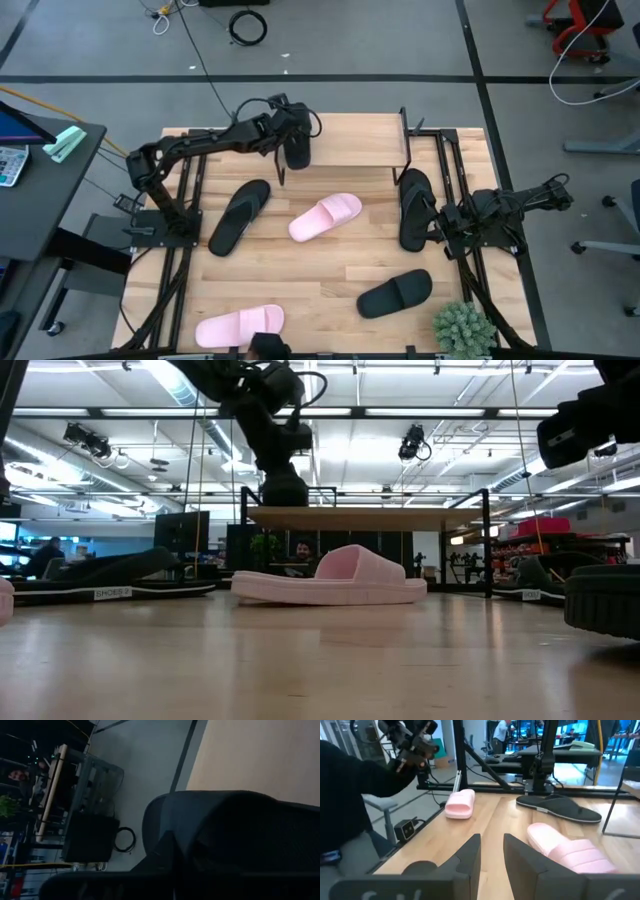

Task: Pick and place slides into the shelf
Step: Put the top black slide on the shelf

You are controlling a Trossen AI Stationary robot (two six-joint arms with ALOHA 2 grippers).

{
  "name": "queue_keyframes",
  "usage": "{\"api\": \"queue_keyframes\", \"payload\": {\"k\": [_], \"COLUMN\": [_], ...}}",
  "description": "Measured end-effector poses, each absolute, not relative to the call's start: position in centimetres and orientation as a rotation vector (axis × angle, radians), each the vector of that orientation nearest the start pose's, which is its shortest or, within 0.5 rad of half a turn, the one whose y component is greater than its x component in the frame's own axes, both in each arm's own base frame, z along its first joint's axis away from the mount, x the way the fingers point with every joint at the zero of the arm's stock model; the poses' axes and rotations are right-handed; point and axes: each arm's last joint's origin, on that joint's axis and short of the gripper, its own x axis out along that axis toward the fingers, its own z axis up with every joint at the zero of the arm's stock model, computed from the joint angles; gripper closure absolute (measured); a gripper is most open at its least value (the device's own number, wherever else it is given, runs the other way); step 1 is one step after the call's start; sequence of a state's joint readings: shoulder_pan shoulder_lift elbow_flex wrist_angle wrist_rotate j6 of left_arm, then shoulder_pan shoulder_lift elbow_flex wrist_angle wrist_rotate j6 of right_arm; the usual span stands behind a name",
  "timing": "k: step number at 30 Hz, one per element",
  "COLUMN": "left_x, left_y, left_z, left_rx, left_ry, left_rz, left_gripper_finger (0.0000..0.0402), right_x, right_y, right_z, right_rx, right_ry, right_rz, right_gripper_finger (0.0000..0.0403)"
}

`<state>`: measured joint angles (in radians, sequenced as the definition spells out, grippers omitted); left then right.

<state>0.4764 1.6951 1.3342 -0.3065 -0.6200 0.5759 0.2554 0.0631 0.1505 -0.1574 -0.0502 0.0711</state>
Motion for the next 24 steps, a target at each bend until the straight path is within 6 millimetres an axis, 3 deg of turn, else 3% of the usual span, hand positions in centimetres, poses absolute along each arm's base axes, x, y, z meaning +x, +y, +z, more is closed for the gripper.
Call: {"api": "queue_keyframes", "payload": {"k": [6, 15, 24], "left_x": [32.3, 32.7, 31.9], "left_y": [18.9, 18.1, 16.6], "left_z": [27.7, 27.7, 30.0], "left_rx": [0.556, 0.578, 0.603], "left_ry": [1.016, 1.016, 0.977], "left_rz": [0.821, 0.795, 0.848], "left_gripper_finger": [0.0323, 0.0275, 0.0222], "right_x": [8.8, 8.9, 8.9], "right_y": [2.5, 2.5, 2.5], "right_z": [19.4, 20.1, 20.8], "right_rx": [0.096, 0.096, 0.105], "right_ry": [0.086, 0.023, -0.049], "right_rz": [0.301, 0.305, 0.308], "right_gripper_finger": [0.0313, 0.0313, 0.0313]}}
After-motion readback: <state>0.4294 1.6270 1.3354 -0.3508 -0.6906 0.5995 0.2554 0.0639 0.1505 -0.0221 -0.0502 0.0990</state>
